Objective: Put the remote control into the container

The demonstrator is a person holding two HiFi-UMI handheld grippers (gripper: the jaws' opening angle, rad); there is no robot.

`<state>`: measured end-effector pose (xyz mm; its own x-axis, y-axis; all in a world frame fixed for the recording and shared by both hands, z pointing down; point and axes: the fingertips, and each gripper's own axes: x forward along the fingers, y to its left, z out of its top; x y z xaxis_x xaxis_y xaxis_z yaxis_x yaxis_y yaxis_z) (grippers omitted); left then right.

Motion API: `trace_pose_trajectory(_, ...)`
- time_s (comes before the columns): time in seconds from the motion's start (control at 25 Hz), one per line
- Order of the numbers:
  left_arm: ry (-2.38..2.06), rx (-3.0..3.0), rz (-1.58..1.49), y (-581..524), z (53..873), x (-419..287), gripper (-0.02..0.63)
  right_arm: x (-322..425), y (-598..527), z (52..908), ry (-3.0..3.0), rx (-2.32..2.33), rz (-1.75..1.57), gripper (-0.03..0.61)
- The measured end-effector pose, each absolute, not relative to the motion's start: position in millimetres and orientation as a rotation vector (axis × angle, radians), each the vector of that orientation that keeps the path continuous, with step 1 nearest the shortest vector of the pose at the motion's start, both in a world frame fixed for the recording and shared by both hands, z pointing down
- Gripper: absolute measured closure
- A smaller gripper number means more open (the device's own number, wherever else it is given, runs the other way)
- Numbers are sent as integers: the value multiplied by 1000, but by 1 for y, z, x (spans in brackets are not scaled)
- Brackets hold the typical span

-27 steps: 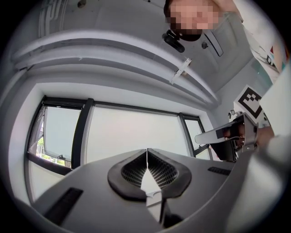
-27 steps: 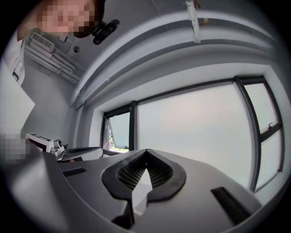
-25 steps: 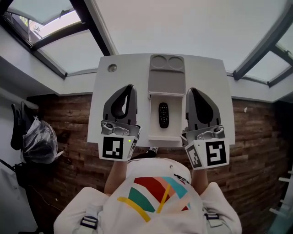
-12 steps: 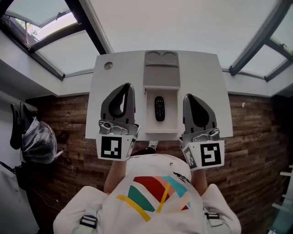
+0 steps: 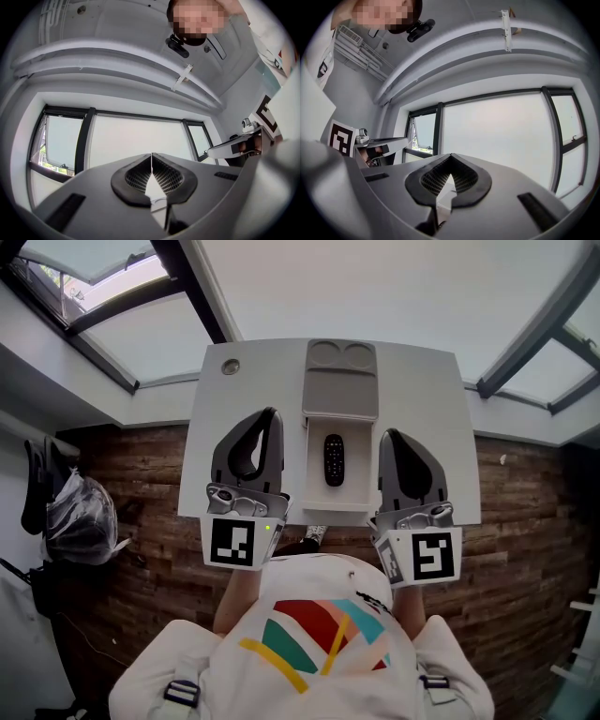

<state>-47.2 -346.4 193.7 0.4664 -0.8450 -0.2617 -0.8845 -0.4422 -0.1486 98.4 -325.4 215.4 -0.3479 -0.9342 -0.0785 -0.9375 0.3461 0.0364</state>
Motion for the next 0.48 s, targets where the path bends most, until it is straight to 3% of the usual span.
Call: trace_pose_trajectory(0.48, 1501, -2451, 209, -355, 196, -53, 606, 95, -337, 217, 2549, -1758, 95, 577)
